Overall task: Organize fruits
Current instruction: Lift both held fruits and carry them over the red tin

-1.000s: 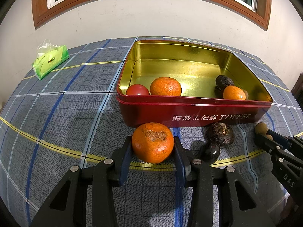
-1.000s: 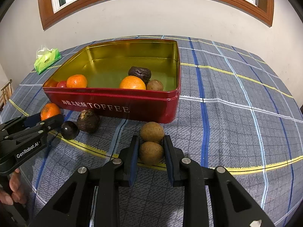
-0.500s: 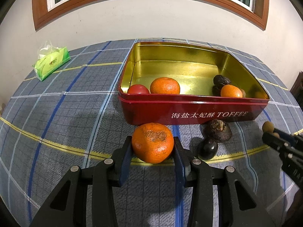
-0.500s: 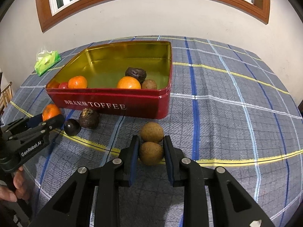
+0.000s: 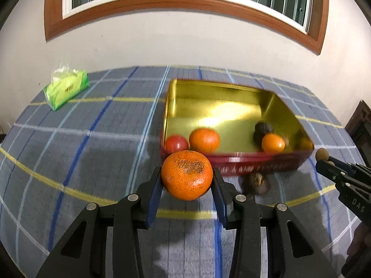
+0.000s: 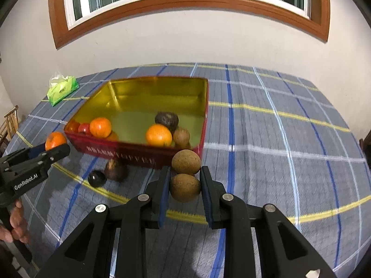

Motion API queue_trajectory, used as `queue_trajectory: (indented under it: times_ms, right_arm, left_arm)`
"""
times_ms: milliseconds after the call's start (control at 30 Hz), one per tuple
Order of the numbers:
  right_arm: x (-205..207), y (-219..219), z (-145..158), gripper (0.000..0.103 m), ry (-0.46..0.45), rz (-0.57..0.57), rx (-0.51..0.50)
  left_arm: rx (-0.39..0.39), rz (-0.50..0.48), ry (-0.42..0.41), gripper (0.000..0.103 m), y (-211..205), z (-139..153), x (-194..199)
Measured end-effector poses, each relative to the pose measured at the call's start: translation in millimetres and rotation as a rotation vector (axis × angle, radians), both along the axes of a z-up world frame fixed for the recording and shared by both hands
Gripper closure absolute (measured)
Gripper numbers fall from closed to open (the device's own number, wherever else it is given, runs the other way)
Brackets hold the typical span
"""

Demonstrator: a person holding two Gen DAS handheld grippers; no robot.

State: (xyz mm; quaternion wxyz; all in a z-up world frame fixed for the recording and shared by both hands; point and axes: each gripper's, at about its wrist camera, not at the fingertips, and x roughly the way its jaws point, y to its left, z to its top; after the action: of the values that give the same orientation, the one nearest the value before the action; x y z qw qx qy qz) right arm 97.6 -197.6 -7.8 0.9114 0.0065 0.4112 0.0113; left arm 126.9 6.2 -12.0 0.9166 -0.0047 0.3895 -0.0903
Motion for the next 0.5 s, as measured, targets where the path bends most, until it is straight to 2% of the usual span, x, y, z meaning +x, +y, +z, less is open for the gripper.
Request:
queue_trajectory:
  times_ms: [267, 500]
  right_arm:
    - [26, 1, 13, 0.079, -0.019, 0.014, -0.004]
    - [53, 2, 9, 0.079, -0.007, 0.021, -0.011]
  left_arm:
    - [-0.005, -0.023, -0.001, 0.061, -6, 13, 35]
    - [0.0, -0.047, 0.033, 0.061, -15, 7, 59]
